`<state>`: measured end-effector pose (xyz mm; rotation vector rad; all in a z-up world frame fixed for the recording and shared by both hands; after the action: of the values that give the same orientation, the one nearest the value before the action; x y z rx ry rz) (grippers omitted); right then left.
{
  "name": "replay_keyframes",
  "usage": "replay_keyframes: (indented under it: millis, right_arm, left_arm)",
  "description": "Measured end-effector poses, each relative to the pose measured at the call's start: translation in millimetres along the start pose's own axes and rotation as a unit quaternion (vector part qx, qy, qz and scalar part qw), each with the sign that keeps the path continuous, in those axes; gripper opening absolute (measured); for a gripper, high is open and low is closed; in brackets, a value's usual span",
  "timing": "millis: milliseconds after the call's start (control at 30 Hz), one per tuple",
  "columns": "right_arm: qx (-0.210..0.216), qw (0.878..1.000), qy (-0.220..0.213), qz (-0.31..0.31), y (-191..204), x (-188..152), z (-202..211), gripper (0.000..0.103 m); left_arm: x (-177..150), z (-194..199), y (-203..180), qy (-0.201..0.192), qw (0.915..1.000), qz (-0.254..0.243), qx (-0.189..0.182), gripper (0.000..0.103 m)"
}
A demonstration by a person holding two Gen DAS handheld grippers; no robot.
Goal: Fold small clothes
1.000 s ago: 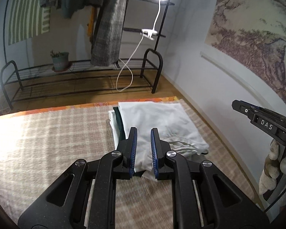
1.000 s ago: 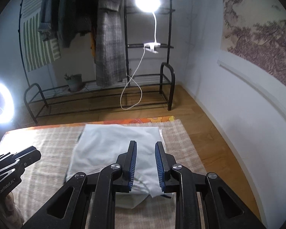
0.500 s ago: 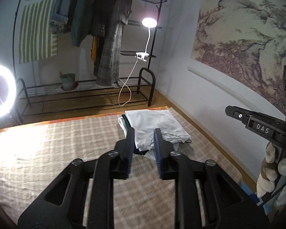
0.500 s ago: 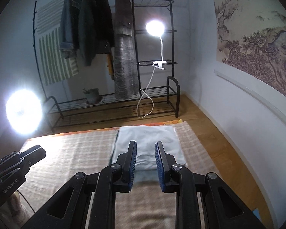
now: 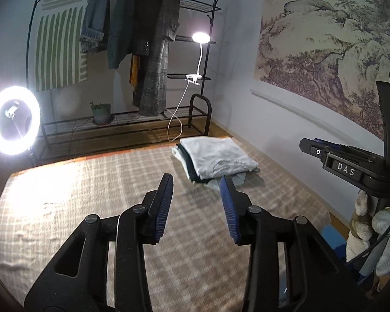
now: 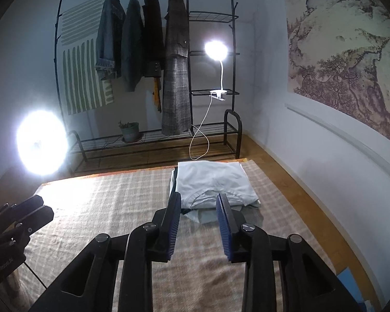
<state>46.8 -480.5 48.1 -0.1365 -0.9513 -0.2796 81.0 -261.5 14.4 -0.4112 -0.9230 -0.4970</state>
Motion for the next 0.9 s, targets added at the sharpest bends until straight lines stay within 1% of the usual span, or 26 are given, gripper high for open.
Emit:
replay_keyframes:
  millis: [67,100,133,233,300,333,367,433,500,567,633,667,700,733,767,867,900]
  right_arm:
    - [-0.005,1.0,0.0,-0.004,6.3,-10.2,1.0,0.031]
    - [-0.004,1.0,0.004,-0.007,10.6,-16.6,-0.5,0.031]
    - [-0.005,1.0,0.006,-0.01,14.4,-22.7,-0.8,0.032]
    - [-0.006,1.0,0.013,-0.018,23.3,-37.0,-6.2,0.033]
    - [-0.008,1.0,0.015,-0.022,27.5,-43.5,-10.5,0.038]
    - [-0.01,1.0,0.014,-0.023,29.8,-47.1,-12.5,0.044]
    - [-0.012,1.0,0.014,-0.024,31.2,-49.6,-14.4,0.048]
    - [-0.016,1.0,0.014,-0.022,35.4,-53.8,-18.6,0.048]
    - [-0.019,1.0,0.014,-0.016,38.1,-54.7,-21.2,0.049]
    - [-0.026,1.0,0.006,-0.013,39.3,-54.4,-20.4,0.058]
    - [-0.028,0.999,-0.004,-0.015,39.6,-54.5,-17.4,0.063]
    - [-0.028,0.999,-0.006,-0.016,39.7,-54.3,-16.8,0.064]
    - [-0.028,0.999,-0.009,-0.016,40.1,-53.7,-15.9,0.065]
    - [-0.029,0.999,-0.013,-0.015,40.1,-53.6,-14.6,0.067]
    - [-0.032,0.999,-0.016,-0.014,40.5,-53.4,-13.4,0.071]
    - [-0.032,0.999,-0.025,-0.011,43.0,-52.2,-11.2,0.08]
    - [-0.034,0.999,-0.028,-0.009,43.8,-51.8,-9.9,0.081]
  left_arm:
    - [-12.4,1.8,5.6,0.005,1.0,-0.002,0.001,0.047]
    - [-18.0,2.6,8.2,0.006,1.0,-0.003,0.004,0.053]
    - [-24.6,3.6,11.1,0.006,0.9999,-0.005,0.007,0.055]
    - [-37.3,2.6,17.3,0.009,0.9998,-0.009,0.014,0.055]
    - [-45.5,0.4,20.9,0.012,0.9998,-0.009,0.016,0.056]
    - [-48.6,-1.1,22.4,0.013,0.9998,-0.008,0.015,0.058]
    - [-50.9,-2.3,24.1,0.014,0.9998,-0.007,0.015,0.06]
    - [-56.8,-4.7,25.6,0.016,0.9998,-0.005,0.014,0.066]
    - [-60.3,-6.6,27.0,0.018,0.9997,-0.006,0.017,0.069]
    - [-62.9,-8.1,28.2,0.019,0.9996,-0.009,0.021,0.07]
    - [-64.4,-8.0,29.3,0.017,0.9996,-0.008,0.022,0.071]
    - [-64.6,-7.8,30.0,0.016,0.9996,-0.006,0.022,0.072]
    - [-64.7,-7.8,29.8,0.016,0.9996,-0.004,0.022,0.076]
    - [-64.8,-7.3,30.5,0.015,0.9997,-0.004,0.022,0.078]
    - [-64.9,-6.2,29.4,0.011,0.9997,-0.006,0.022,0.079]
    - [-64.5,-2.9,25.8,0.002,0.9994,-0.017,0.031,0.082]
    - [-63.9,-1.1,24.0,-0.003,0.9993,-0.02,0.032,0.086]
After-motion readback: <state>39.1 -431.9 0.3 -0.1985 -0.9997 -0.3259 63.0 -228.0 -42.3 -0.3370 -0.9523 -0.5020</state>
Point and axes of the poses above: each gripper's, at about its wrist camera, not at the fingertips, and z roughly against the way its jaws point, y to its left, x to its top, the point moved 5 cm from there along -z, roughly the way its jaws point, and after that the axes turned 4 degrees about y, right-handed, at the moved point
